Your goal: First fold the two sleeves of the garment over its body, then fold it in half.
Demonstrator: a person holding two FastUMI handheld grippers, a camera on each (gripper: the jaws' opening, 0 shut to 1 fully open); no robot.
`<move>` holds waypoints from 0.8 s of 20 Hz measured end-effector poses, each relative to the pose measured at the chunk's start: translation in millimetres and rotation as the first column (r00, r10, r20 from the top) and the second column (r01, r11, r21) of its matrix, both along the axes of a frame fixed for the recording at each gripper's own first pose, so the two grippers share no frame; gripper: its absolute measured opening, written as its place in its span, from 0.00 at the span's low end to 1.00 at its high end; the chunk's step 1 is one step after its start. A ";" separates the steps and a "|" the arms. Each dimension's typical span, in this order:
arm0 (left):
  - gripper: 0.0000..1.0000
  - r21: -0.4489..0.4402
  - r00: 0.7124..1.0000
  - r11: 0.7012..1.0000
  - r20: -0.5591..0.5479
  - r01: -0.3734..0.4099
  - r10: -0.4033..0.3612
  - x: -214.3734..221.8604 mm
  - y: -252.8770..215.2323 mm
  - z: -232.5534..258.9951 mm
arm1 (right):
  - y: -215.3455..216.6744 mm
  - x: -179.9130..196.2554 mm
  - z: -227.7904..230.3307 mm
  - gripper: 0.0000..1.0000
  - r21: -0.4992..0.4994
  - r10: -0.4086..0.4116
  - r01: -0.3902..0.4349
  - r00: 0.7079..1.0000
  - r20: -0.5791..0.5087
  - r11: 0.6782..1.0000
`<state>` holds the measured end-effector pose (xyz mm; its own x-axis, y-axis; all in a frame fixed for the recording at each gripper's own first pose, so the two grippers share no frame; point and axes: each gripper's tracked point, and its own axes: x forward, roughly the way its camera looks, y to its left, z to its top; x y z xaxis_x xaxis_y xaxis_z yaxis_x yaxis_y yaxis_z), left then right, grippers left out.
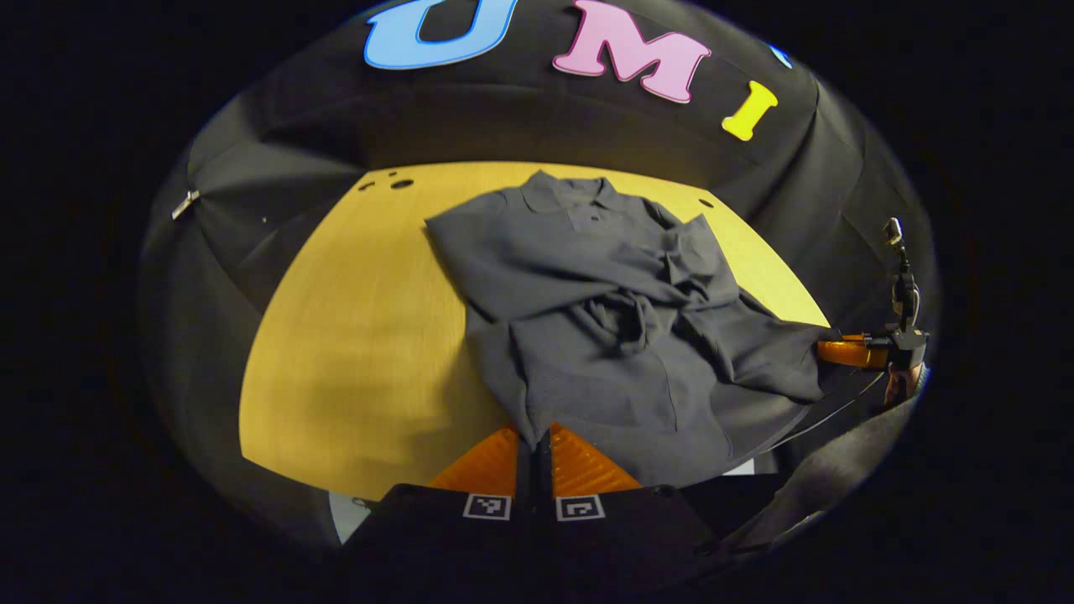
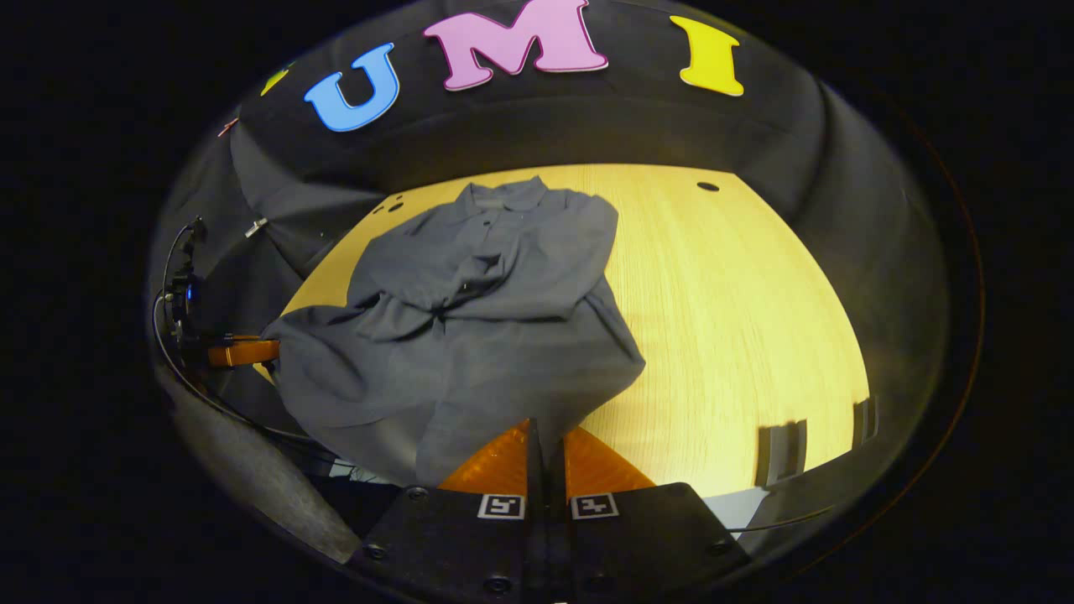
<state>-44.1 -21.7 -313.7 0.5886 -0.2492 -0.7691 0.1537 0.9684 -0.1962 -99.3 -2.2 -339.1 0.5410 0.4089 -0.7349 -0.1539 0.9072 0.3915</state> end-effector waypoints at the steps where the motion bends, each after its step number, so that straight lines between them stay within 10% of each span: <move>1: 0.05 0.000 1.000 1.000 0.017 -0.006 0.006 10.5 2.9 7.7 | 0.1 11.0 7.1 0.05 0.008 -0.009 0.009 1.000 0.018 1.000; 16: 0.05 -0.087 0.958 0.991 0.260 -0.101 0.121 163.6 12.5 92.3 | 0.0 174.0 83.0 0.05 0.067 -0.097 0.081 0.952 0.290 0.994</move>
